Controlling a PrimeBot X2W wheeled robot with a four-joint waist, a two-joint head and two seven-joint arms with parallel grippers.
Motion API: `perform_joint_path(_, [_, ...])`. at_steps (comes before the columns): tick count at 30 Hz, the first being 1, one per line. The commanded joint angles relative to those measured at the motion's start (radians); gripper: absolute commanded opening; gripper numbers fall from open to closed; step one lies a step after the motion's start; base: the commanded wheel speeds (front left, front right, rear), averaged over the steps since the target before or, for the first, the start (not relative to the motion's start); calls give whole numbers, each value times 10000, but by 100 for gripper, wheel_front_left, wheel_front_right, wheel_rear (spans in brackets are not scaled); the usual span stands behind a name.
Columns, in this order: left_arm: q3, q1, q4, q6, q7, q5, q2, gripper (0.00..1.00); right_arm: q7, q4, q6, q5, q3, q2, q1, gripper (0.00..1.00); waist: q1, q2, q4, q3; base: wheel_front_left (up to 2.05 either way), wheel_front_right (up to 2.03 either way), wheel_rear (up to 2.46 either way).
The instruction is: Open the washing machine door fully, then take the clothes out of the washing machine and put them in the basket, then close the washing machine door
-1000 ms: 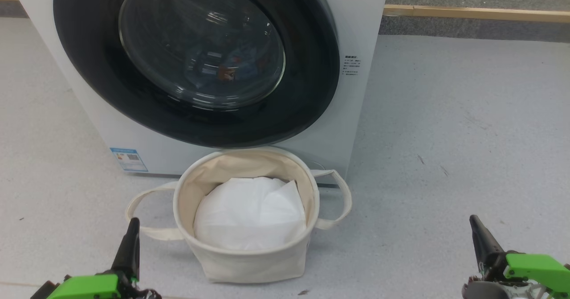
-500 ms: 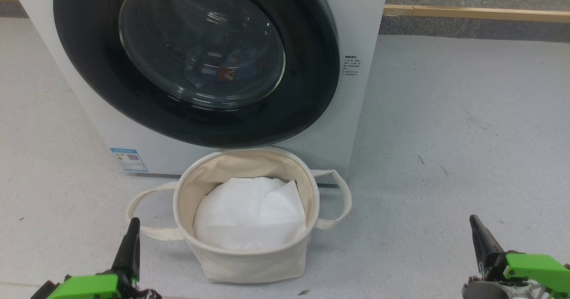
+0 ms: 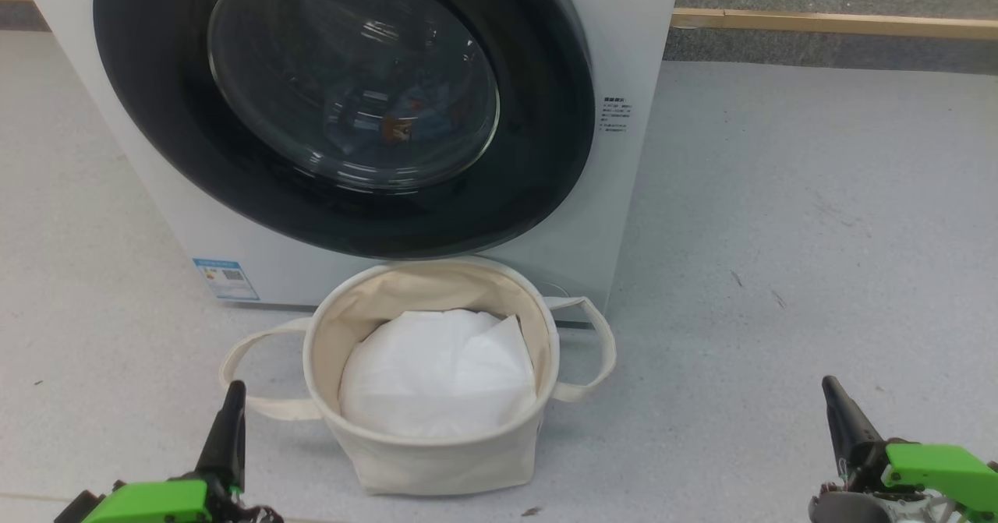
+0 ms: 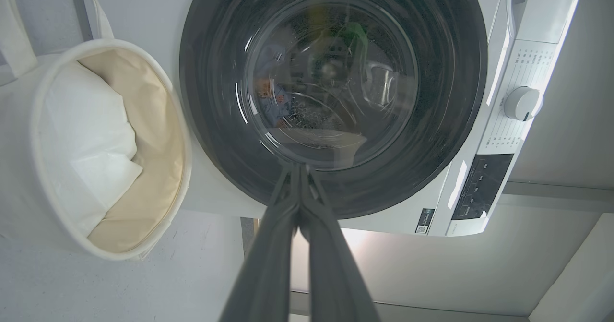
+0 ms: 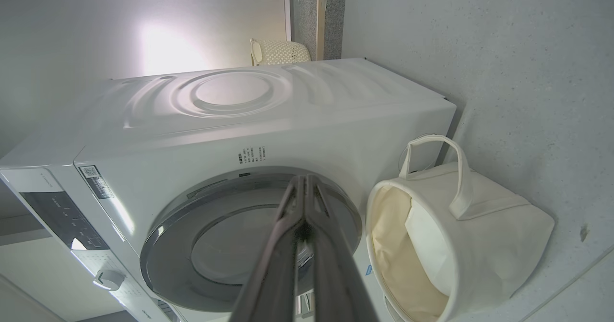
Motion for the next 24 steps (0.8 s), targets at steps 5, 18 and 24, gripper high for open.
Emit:
perform_joint_path(5, [-22,29,241,12,38,-12,-9,100,-6,230,0,-3,15,14,48,100,0,0,0,0,0,0,0])
perform_joint_path(18, [-39,-187,434,190,-100,29,-13,100,-112,488,7,-40,-29,12,-174,100,1,0,19,17,0,0,0])
perform_joint_path(24, [-115,-392,351,221,-176,140,14,100,-192,377,11,-167,-6,-12,-334,100,1,0,33,53,0,0,0])
